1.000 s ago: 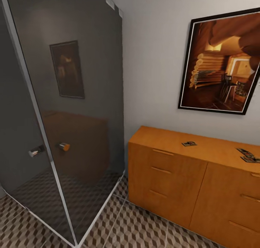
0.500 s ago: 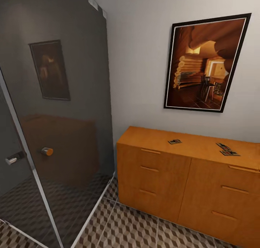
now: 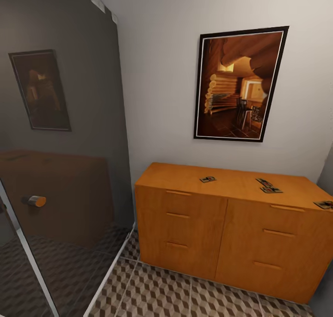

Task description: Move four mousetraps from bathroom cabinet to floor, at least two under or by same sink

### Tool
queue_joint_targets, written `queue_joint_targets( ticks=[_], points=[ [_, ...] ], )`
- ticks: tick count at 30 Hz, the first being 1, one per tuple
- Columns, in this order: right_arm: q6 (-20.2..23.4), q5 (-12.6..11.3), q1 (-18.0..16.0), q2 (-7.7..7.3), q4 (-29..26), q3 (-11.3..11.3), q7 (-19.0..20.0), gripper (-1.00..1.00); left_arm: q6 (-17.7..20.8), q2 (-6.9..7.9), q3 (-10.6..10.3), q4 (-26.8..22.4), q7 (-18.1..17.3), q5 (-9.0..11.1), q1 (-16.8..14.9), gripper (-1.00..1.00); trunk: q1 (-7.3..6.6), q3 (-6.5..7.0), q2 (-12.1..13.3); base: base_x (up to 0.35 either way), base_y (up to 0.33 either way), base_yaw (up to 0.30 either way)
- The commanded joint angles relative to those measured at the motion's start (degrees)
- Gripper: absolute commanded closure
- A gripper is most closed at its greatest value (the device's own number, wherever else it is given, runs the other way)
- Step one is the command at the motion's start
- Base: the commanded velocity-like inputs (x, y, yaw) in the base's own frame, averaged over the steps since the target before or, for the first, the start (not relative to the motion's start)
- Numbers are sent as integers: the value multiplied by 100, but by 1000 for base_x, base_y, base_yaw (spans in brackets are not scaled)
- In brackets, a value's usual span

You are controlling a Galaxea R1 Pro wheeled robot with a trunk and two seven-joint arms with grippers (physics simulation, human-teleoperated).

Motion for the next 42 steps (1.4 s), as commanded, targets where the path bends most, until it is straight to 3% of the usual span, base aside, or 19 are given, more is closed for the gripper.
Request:
queue_joint_targets(
  ticks=[1, 42],
  points=[
    [-26, 27, -4, 0, 10, 5, -18, -100, -11, 1, -1, -5, 5, -1, 1, -100, 0, -3, -3, 0, 0, -204],
    [-79, 27, -4, -3, 40, 13, -18, -100, -11, -36, -4, -4, 3, -1, 1, -100, 0, 108, -3, 0, 0, -203]
  ],
)
